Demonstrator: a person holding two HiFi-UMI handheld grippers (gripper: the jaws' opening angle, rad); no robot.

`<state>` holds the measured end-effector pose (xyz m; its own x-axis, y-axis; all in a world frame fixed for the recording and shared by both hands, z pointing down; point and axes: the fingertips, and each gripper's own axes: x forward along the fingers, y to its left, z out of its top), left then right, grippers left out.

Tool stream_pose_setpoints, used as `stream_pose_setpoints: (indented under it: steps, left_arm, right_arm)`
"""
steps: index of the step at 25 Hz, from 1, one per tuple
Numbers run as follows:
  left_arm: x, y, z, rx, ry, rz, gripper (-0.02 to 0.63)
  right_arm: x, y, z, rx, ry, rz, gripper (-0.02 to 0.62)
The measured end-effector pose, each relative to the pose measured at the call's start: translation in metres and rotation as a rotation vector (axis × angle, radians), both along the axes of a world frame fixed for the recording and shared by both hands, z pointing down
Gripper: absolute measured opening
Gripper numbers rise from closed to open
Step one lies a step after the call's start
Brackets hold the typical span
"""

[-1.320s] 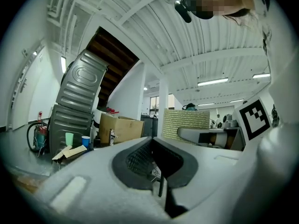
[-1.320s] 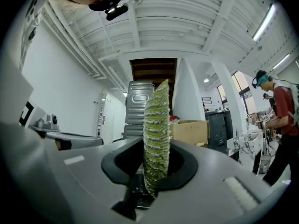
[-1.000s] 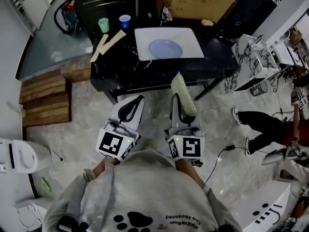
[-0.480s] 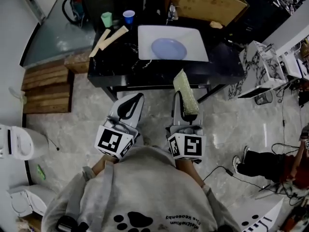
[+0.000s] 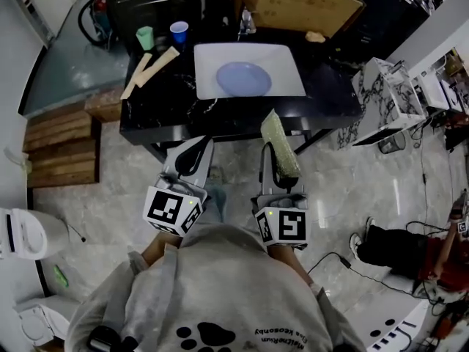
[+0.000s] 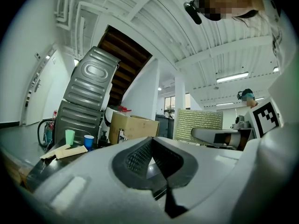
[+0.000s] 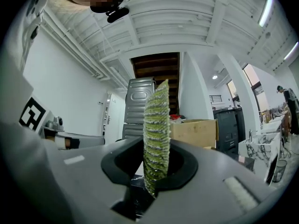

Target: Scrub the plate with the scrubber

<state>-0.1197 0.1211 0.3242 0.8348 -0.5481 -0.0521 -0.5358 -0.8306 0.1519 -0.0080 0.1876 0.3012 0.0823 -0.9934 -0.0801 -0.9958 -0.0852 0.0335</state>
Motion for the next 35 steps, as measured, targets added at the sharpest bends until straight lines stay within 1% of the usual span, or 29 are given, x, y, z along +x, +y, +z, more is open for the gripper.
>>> stream_pose_setpoints:
  steps: [3, 6, 16, 19, 22, 26, 30, 33, 35]
  left_arm:
    - [0.016, -0.014, 0.003, -0.01, 0.008, 0.015, 0.005]
    - [0.035, -0.032, 0.009, -0.026, 0.008, 0.037, 0.005]
    - [0.095, -0.135, 0.018, -0.023, -0.026, 0.064, 0.005]
    - [0.111, -0.163, 0.024, -0.043, -0.039, 0.078, 0.005]
    - [0.126, -0.187, 0.027, -0.072, -0.046, 0.094, 0.005]
    - [0.147, -0.215, 0.038, -0.073, -0.047, 0.123, 0.005]
    - [0.161, -0.235, 0.048, -0.088, -0.042, 0.146, 0.004]
    - [0.164, -0.244, 0.05, -0.081, -0.058, 0.154, 0.003]
    - [0.164, -0.248, 0.052, -0.075, -0.083, 0.151, 0.003]
  right_arm:
    - [0.011, -0.013, 0.002, -0.015, 0.019, 0.008, 0.067]
    - [0.026, -0.037, 0.01, -0.038, 0.004, 0.01, 0.067]
    - [0.085, -0.14, 0.022, -0.063, -0.024, 0.012, 0.067]
    - [0.102, -0.169, 0.028, -0.078, -0.038, 0.019, 0.067]
    - [0.113, -0.194, 0.029, -0.097, -0.027, 0.015, 0.067]
    - [0.133, -0.22, 0.035, -0.119, -0.025, 0.034, 0.067]
    - [0.153, -0.237, 0.05, -0.14, -0.054, 0.046, 0.067]
    - [0.154, -0.25, 0.055, -0.153, -0.056, 0.028, 0.067]
    - [0.151, -0.258, 0.058, -0.162, -0.062, 0.006, 0.067]
